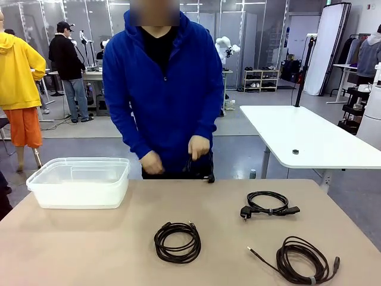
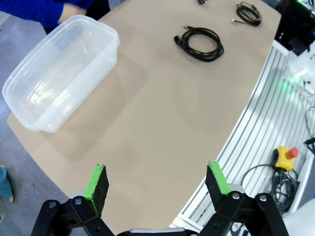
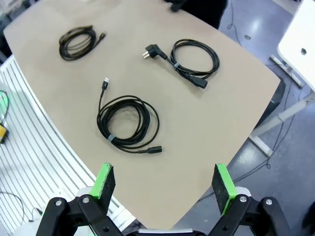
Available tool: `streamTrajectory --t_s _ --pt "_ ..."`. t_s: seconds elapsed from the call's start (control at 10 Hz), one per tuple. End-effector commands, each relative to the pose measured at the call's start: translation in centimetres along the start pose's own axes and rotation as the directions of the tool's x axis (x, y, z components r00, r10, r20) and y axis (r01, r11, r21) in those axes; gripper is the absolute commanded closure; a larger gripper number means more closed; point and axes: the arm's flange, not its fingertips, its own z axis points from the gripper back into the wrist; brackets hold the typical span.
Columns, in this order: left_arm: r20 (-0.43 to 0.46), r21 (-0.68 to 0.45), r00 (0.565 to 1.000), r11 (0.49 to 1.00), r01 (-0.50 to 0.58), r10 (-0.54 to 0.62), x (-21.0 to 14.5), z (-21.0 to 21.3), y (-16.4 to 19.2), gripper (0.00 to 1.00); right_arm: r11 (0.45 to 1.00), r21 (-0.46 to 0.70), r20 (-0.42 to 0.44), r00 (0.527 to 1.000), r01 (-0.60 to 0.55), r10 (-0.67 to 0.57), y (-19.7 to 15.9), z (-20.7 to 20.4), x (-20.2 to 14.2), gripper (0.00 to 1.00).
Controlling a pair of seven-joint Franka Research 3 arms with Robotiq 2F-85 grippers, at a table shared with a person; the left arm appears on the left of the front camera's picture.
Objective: Organize and store the cables.
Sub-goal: Place the Power Cable into the Organizing box.
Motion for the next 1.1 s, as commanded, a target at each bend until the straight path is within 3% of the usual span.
streamTrajectory --t_s 0.0,0.1,0.5,0.6,0.8,1.0 --pt "0.008 -0.012 1.000 1.000 0.019 -0.019 0.2 -0.1 0.0 0.00 0.979 -0.013 -0.147 0.968 -0.205 0.201 -1.3 -1.7 4.2 0.00" --pt "0.008 -0.012 1.000 1.000 0.019 -0.019 0.2 -0.1 0.0 0.00 0.960 0.000 -0.213 0.938 -0.281 0.274 -1.4 -2.5 5.9 0.00" --pt "0.008 -0.012 1.000 1.000 0.019 -0.019 0.2 -0.1 0.0 0.00 0.922 0.077 -0.280 0.879 -0.380 0.386 -1.5 -6.2 11.5 0.00" --pt "0.008 -0.012 1.000 1.000 0.019 -0.019 0.2 -0.1 0.0 0.00 0.874 0.094 -0.321 0.817 -0.476 0.479 -1.9 -9.0 13.9 0.00" --pt "0.008 -0.012 1.000 1.000 0.019 -0.019 0.2 -0.1 0.0 0.00 0.835 0.150 -0.346 0.763 -0.530 0.546 -3.5 -14.9 17.8 0.00" --pt "0.008 -0.012 1.000 1.000 0.019 -0.019 0.2 -0.1 0.0 0.00 0.832 0.194 -0.363 0.750 -0.519 0.553 -4.0 -19.6 19.8 0.00"
